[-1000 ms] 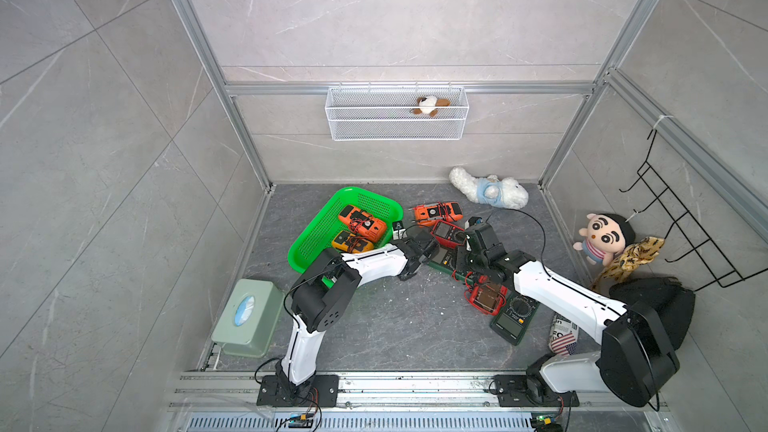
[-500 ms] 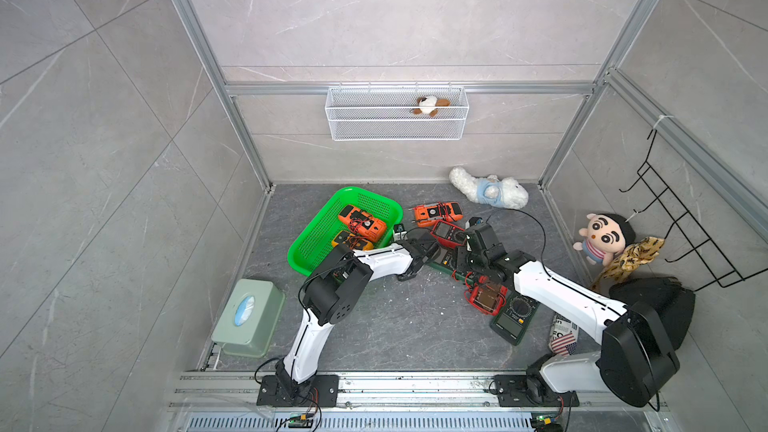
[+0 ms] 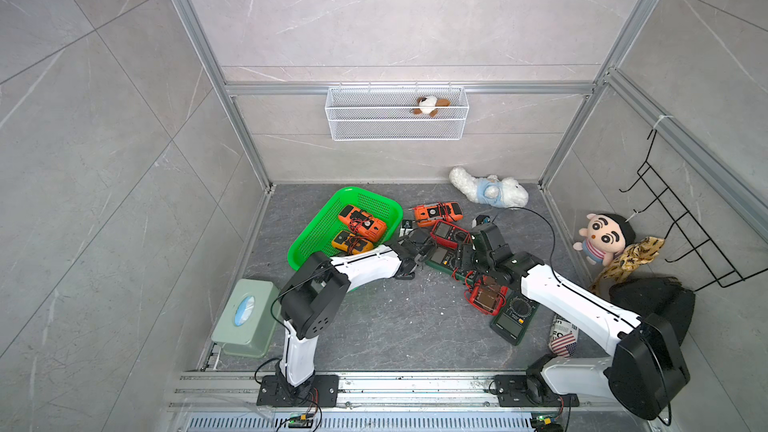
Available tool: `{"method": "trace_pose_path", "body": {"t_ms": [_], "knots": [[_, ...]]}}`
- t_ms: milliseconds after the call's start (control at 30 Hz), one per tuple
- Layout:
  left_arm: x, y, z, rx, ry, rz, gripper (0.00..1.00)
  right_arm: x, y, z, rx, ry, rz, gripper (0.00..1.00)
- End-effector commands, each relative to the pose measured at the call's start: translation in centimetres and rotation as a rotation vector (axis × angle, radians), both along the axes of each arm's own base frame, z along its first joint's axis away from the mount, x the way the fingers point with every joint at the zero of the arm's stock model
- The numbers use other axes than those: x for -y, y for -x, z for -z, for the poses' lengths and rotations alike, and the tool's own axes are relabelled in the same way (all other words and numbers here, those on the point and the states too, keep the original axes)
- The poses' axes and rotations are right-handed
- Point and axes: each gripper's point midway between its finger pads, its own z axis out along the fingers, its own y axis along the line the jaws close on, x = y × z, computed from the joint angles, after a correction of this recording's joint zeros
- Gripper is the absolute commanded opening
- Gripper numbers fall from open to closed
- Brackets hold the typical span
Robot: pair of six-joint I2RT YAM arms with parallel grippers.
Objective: Put the multimeter into the basket
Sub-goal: Pick up the multimeter from the center of the board, then place the multimeter in the basket.
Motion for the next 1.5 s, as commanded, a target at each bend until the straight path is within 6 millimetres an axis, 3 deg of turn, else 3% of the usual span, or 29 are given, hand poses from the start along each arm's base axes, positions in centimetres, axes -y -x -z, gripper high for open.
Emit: {"method": "trace_pose_path", "body": {"t_ms": [0,100,167,300,533,833,1000,1467], "knots": [[1.4,-0.1,-8.4,0.162,0.062,0.166,0.0,1.4,0.2,-1.4,0.04,0.042,0.033,0.81],[-0.7,-0.3,-11.5,0.252,-0.022,0.163,0.0,1.6,0.2,-1.9,0.052,0.051,0.035,0.89],[-3.4,-0.8,-13.2,0.334,-0.146,0.115,0.0,1.6,0.3,-2.1,0.056,0.051,0.033,0.99],[-8.4,-1.5,-14.2,0.381,-0.376,0.078,0.0,1.8,0.4,-2.5,0.064,0.052,0.038,1.0],[-17.5,-3.5,-12.6,0.271,-0.445,0.05,0.0,2.2,0.5,-2.7,0.061,0.064,0.051,1.0],[-24.4,-4.9,-8.3,0.14,-0.421,0.0,0.0,3.2,0.9,-3.9,0.07,0.093,0.086,1.0],[-26.7,-5.9,-6.2,0.087,-0.386,-0.022,0.0,3.4,0.9,-4.4,0.078,0.099,0.091,1.0],[-28.0,-6.2,-0.5,-0.078,-0.379,0.03,0.0,2.9,0.3,-4.4,0.065,0.099,0.087,1.0]]}}
